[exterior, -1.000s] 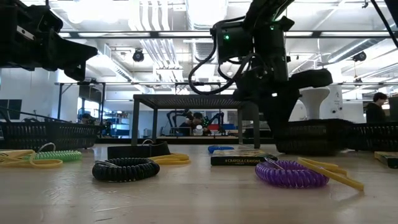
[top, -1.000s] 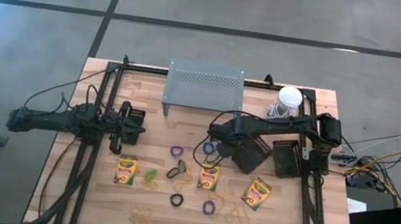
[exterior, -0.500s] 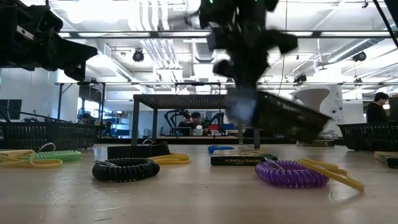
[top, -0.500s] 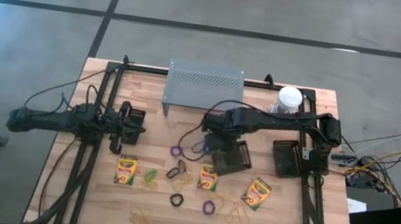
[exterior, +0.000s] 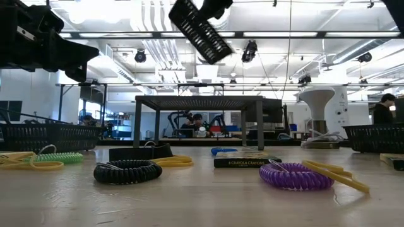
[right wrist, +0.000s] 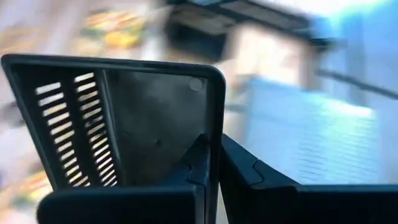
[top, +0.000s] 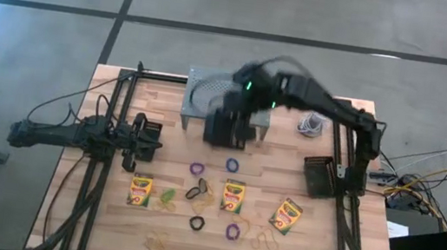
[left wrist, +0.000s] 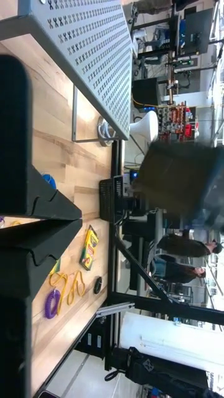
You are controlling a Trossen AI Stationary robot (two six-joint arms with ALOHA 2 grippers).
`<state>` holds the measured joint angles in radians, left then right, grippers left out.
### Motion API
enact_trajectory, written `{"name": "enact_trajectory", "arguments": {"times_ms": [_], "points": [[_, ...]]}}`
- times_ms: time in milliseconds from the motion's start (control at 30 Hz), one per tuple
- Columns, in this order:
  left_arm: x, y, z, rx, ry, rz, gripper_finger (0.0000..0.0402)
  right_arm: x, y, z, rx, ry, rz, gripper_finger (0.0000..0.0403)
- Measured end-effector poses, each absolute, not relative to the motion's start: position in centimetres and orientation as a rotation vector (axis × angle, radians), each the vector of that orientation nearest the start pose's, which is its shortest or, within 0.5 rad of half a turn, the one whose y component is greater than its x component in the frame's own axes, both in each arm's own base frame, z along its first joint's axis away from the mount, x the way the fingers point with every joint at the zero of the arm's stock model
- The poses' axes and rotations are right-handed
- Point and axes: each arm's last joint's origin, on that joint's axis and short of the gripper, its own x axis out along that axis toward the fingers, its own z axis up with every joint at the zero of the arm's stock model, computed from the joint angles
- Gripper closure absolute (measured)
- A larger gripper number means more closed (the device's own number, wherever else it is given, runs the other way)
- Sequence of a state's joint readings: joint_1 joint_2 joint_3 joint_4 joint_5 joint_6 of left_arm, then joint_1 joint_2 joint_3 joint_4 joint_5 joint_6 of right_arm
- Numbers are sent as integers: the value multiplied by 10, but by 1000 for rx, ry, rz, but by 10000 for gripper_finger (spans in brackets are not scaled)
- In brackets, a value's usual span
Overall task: Pick & Place Office Desk Supplies
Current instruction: Put the middle black bin on the shelf
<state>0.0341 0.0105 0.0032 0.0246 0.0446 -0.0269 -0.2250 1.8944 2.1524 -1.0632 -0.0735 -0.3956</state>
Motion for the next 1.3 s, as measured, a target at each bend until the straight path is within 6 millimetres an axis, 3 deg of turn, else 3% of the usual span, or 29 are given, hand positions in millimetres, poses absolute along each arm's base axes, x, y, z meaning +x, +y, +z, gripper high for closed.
{"name": "enact_trajectory", "arguments": {"times_ms": [167,300,400,833,1300], "points": [[98,2,166,-26,-17,-11,386,375,-157,419,-216,796,-175,389],[98,2,166,-25,-18,-11,386,368,-199,398,-207,877,-226,389],[98,2,166,-25,-18,-11,386,361,-215,389,-176,928,-247,389],[98,2,166,-25,-18,-11,386,345,-222,382,-137,1063,-212,390],[98,2,166,-25,-17,-11,386,369,-238,341,-190,1167,-192,390]]}}
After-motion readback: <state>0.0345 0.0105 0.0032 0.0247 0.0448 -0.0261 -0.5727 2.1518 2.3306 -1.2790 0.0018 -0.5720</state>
